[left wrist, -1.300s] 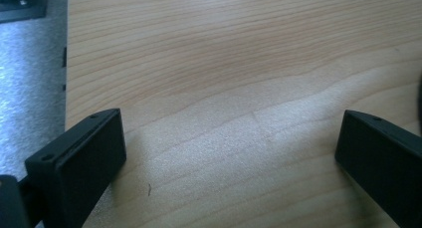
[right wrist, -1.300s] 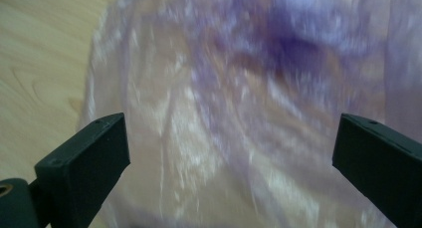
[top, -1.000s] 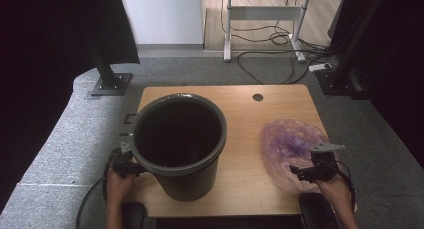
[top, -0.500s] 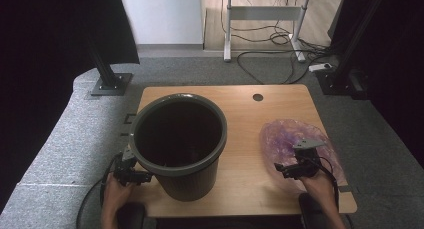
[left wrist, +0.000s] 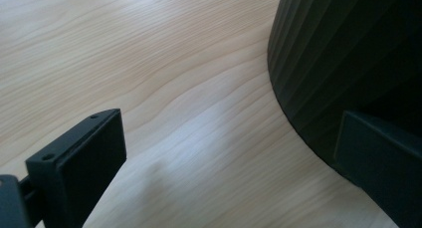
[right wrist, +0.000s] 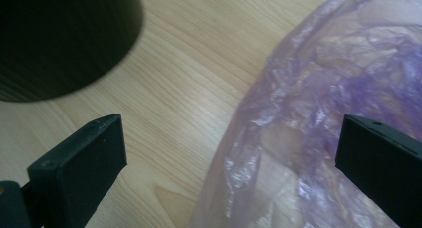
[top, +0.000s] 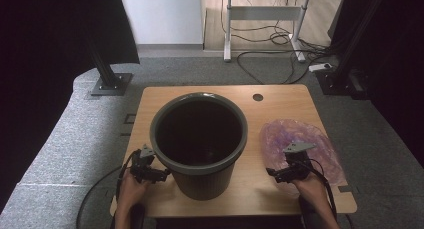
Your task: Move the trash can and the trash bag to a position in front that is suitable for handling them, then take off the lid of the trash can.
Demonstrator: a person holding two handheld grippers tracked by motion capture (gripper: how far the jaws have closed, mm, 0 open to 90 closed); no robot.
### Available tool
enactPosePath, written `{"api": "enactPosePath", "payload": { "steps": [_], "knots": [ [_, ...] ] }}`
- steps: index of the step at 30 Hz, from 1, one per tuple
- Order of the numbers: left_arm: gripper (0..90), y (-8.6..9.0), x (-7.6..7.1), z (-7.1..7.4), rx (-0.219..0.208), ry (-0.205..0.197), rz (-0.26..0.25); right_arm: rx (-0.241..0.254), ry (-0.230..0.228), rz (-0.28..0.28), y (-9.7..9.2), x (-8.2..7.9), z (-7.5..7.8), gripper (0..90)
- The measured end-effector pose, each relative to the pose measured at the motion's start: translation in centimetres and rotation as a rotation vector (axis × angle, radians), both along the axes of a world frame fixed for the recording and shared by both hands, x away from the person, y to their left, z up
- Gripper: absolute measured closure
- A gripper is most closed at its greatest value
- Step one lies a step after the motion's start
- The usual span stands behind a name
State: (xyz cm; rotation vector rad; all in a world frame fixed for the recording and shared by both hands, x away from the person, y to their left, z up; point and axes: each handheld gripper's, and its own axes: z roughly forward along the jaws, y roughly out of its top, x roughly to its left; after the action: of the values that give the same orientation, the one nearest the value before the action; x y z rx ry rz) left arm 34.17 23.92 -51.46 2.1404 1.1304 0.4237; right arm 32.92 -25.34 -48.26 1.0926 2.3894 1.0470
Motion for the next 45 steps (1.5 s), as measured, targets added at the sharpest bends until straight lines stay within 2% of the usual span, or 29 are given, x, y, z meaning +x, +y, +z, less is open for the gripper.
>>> {"api": "enactPosePath", "payload": {
  "steps": [2, 3, 6, 7, 9, 13, 15, 19, 22, 25, 30, 36, 41, 45],
  "knots": [
    [0.0, -0.5, 0.2, 0.0, -0.004, 0.002, -0.012, 0.002, -0.001, 0.006, 0.1, 0.0, 0.0, 0.0],
    [0.0, -1.6, 0.4, 0.0, -0.004, -0.001, -0.033, 0.008, -0.003, 0.012, 0.3, 0.1, 0.0, 0.0],
    [0.0, -3.1, 0.9, -0.1, -0.009, -0.004, -0.053, 0.022, -0.005, 0.016, 0.6, 0.2, 0.1, 0.0],
    [0.0, -3.1, 0.9, -0.1, -0.009, -0.004, -0.053, 0.028, -0.008, 0.019, 0.8, 0.2, 0.1, 0.0],
    [0.0, -4.5, 1.3, -0.1, -0.021, -0.001, -0.080, 0.052, -0.012, 0.031, 1.1, 0.3, 0.2, 0.0],
    [0.0, -5.8, 1.7, 0.1, -0.046, -0.003, -0.096, 0.072, -0.018, 0.047, 1.8, 0.3, 0.4, 0.0],
    [0.0, -6.9, 2.0, 0.4, -0.030, -0.015, -0.084, 0.034, -0.029, 0.029, 1.8, 0.4, 0.5, 0.0],
    [0.0, -7.8, 2.7, 0.5, -0.019, -0.016, -0.069, 0.011, -0.034, -0.006, 1.3, 0.6, 0.7, 0.0],
    [0.0, -7.9, 3.0, 0.5, -0.021, -0.013, -0.058, -0.004, -0.041, -0.019, 1.2, 0.8, 0.8, 0.0],
    [0.0, -8.0, 3.9, 0.5, -0.025, -0.008, -0.038, -0.008, -0.051, -0.049, 1.3, 1.7, 0.8, 0.0],
    [0.0, -7.9, 4.5, 0.4, -0.033, 0.007, -0.039, 0.015, -0.051, -0.070, 1.2, 3.1, 0.6, 0.0],
    [0.0, -7.8, 4.6, 0.6, -0.034, 0.016, -0.042, 0.046, -0.053, -0.075, 0.7, 3.3, 0.7, 0.0],
    [0.0, -6.9, 5.0, 1.8, -0.025, 0.036, -0.026, 0.027, -0.059, -0.092, 0.0, 3.5, 1.0, 0.0],
    [0.0, -6.3, 5.3, 2.8, 0.002, 0.043, -0.013, 0.023, -0.056, -0.105, -0.4, 3.6, 0.9, 0.0]
  ]
}}
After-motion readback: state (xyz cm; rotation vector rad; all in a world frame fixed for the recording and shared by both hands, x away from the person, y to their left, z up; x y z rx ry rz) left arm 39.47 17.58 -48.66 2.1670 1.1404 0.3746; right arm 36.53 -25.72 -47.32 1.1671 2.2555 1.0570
